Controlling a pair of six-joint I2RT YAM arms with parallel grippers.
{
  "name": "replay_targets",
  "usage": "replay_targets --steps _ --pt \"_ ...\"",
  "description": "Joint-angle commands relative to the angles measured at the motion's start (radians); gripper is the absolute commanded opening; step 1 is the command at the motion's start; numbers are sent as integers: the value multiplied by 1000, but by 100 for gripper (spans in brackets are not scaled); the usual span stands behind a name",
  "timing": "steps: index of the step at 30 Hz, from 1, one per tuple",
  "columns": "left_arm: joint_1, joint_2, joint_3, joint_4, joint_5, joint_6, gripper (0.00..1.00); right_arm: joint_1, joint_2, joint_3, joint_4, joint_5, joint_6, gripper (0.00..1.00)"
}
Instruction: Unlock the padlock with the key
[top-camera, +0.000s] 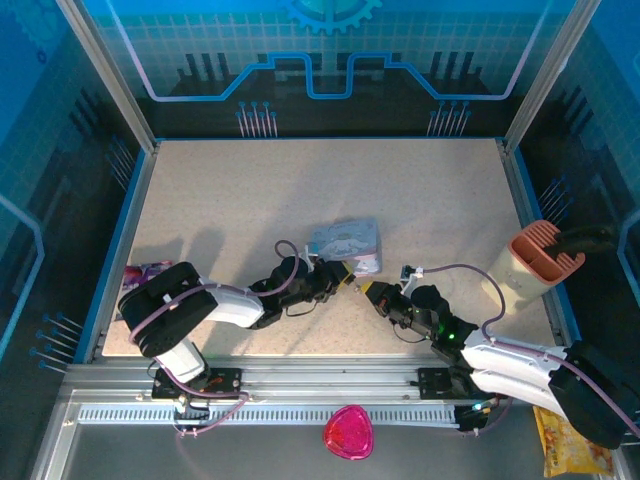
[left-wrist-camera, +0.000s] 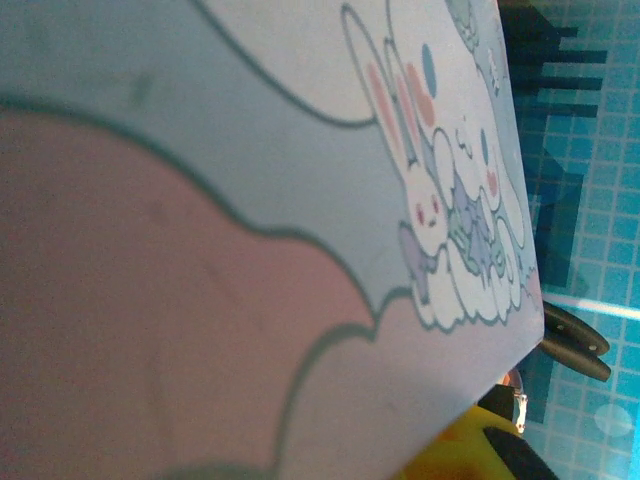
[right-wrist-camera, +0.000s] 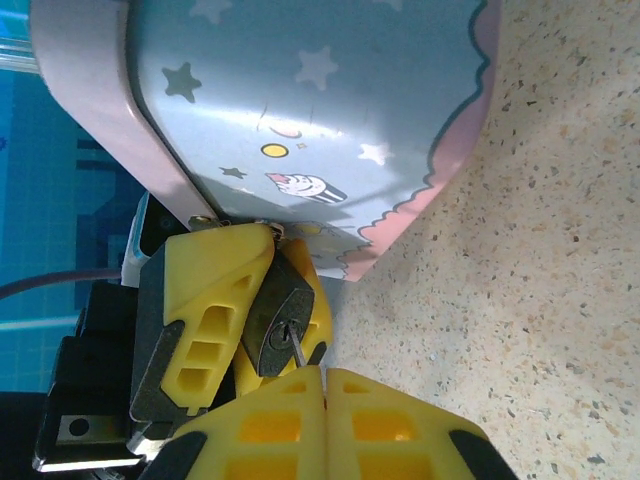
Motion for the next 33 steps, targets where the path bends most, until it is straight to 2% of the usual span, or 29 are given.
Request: replay_targets --steps 1,16,25,33 --pt "-38 -58 31 106 66 -25 2 1 2 15 0 16 12 0" --pt "-56 -59 45 92 69 -21 2 -12 -9 22 -5 9 5 0" --pt "-70 -75 39 67 64 -10 2 -59 2 33 -2 -40 2 0" --pt "-74 -74 47 66 62 -8 2 -54 29 60 13 -56 -8 0"
